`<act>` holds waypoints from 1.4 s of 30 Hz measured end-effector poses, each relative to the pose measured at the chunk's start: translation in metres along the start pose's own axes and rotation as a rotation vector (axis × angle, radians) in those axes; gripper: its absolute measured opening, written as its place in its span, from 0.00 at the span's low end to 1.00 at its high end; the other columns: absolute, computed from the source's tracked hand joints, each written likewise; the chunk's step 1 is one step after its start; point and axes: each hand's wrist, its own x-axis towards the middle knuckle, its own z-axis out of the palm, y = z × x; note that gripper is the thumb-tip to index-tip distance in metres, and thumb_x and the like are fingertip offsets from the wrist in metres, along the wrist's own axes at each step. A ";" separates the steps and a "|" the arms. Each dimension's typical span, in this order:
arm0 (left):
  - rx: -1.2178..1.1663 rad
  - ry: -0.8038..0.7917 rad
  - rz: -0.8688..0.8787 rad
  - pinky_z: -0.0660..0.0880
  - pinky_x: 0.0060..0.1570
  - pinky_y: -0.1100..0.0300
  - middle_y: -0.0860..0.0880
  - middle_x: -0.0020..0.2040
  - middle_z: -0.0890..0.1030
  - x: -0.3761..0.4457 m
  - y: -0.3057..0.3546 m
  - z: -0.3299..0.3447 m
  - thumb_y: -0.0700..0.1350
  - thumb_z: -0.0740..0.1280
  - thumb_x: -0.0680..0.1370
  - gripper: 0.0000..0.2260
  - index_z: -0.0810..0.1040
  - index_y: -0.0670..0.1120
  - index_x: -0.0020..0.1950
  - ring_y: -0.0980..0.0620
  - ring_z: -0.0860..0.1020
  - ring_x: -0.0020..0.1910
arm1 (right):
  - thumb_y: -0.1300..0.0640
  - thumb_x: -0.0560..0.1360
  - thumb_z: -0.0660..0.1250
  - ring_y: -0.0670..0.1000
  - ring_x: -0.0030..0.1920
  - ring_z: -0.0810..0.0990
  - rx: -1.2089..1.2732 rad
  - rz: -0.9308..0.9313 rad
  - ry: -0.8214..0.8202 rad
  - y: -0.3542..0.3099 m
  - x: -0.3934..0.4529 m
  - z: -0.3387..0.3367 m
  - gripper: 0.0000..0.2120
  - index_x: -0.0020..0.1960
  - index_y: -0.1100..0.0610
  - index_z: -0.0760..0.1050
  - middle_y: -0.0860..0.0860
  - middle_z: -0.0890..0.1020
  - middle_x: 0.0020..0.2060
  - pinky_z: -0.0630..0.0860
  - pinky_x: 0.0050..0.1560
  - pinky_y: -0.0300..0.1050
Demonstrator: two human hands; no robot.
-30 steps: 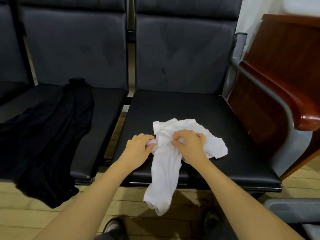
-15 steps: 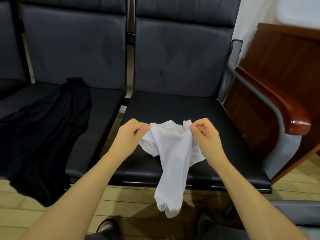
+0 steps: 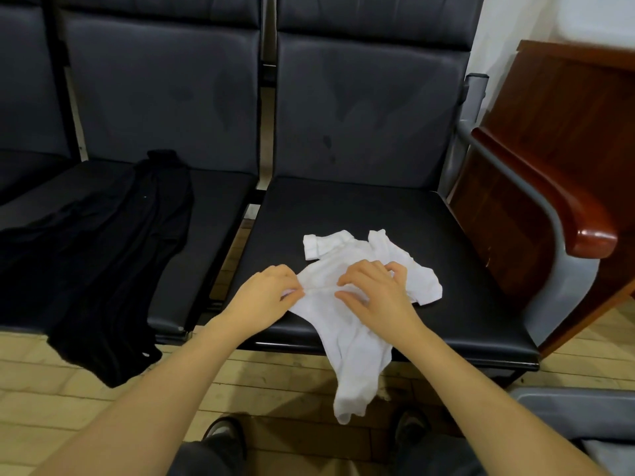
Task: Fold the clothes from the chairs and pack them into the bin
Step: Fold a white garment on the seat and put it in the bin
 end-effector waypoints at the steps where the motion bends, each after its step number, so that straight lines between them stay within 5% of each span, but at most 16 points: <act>1: -0.012 0.069 0.026 0.74 0.53 0.56 0.51 0.54 0.76 -0.004 -0.003 0.000 0.46 0.66 0.78 0.11 0.80 0.45 0.58 0.53 0.74 0.51 | 0.45 0.74 0.62 0.48 0.48 0.76 0.011 -0.012 -0.002 -0.006 0.000 0.004 0.10 0.46 0.48 0.78 0.43 0.78 0.46 0.50 0.54 0.37; 5: -0.014 0.206 0.079 0.76 0.44 0.55 0.50 0.47 0.77 -0.019 -0.012 -0.005 0.43 0.70 0.75 0.07 0.81 0.44 0.51 0.52 0.76 0.45 | 0.39 0.73 0.61 0.46 0.48 0.75 -0.013 -0.053 -0.055 -0.025 0.001 0.021 0.16 0.46 0.49 0.79 0.43 0.79 0.46 0.50 0.52 0.40; 9: 0.039 0.187 0.073 0.78 0.46 0.52 0.50 0.49 0.79 -0.033 -0.023 -0.001 0.42 0.70 0.75 0.09 0.81 0.43 0.54 0.51 0.77 0.48 | 0.47 0.76 0.64 0.48 0.52 0.73 -0.047 -0.021 -0.145 -0.029 -0.001 0.033 0.10 0.49 0.52 0.78 0.45 0.78 0.49 0.50 0.54 0.42; 15: -0.008 0.222 0.030 0.75 0.55 0.53 0.49 0.54 0.79 -0.035 -0.038 -0.003 0.40 0.69 0.76 0.07 0.81 0.42 0.53 0.50 0.78 0.52 | 0.49 0.74 0.56 0.48 0.39 0.75 -0.040 -0.040 0.034 -0.031 -0.005 0.036 0.14 0.38 0.52 0.77 0.45 0.78 0.37 0.55 0.51 0.44; 20: 0.055 0.197 0.111 0.76 0.50 0.53 0.48 0.48 0.81 -0.033 -0.044 -0.006 0.40 0.70 0.75 0.08 0.82 0.43 0.54 0.49 0.78 0.47 | 0.51 0.76 0.58 0.48 0.36 0.75 -0.118 -0.110 0.155 -0.029 -0.006 0.030 0.13 0.39 0.52 0.78 0.44 0.78 0.34 0.57 0.50 0.44; 25: 0.096 0.162 0.076 0.75 0.49 0.50 0.50 0.48 0.78 -0.034 -0.041 -0.008 0.42 0.68 0.77 0.04 0.81 0.44 0.50 0.51 0.76 0.46 | 0.46 0.76 0.58 0.47 0.38 0.76 -0.065 -0.193 -0.002 -0.021 -0.017 0.037 0.12 0.42 0.51 0.77 0.44 0.79 0.39 0.65 0.51 0.45; 29: -0.157 0.131 -0.130 0.76 0.49 0.51 0.50 0.47 0.80 -0.034 -0.034 -0.017 0.43 0.64 0.79 0.04 0.77 0.45 0.50 0.49 0.78 0.46 | 0.40 0.72 0.60 0.44 0.40 0.76 -0.120 -0.119 -0.003 -0.027 -0.018 0.041 0.14 0.43 0.49 0.78 0.42 0.79 0.41 0.53 0.48 0.40; 35: -0.505 0.210 -0.267 0.78 0.41 0.63 0.46 0.41 0.82 -0.030 -0.020 -0.038 0.39 0.64 0.78 0.05 0.79 0.47 0.48 0.51 0.81 0.39 | 0.48 0.76 0.57 0.46 0.39 0.76 -0.010 -0.067 0.073 -0.022 -0.013 0.036 0.14 0.43 0.50 0.80 0.42 0.78 0.38 0.54 0.48 0.41; 40: -0.286 0.176 -0.141 0.69 0.49 0.74 0.53 0.47 0.75 -0.030 -0.025 -0.038 0.39 0.65 0.78 0.08 0.81 0.48 0.53 0.59 0.75 0.44 | 0.51 0.77 0.59 0.46 0.40 0.75 -0.018 -0.086 0.093 -0.016 -0.006 0.025 0.12 0.49 0.51 0.80 0.44 0.80 0.40 0.53 0.49 0.40; 42: -0.130 0.086 -0.073 0.70 0.52 0.71 0.53 0.47 0.72 -0.036 -0.035 -0.032 0.39 0.66 0.78 0.09 0.82 0.46 0.56 0.57 0.74 0.45 | 0.49 0.77 0.57 0.46 0.40 0.75 -0.032 -0.175 0.005 -0.014 -0.011 0.027 0.14 0.48 0.49 0.81 0.44 0.79 0.40 0.54 0.49 0.41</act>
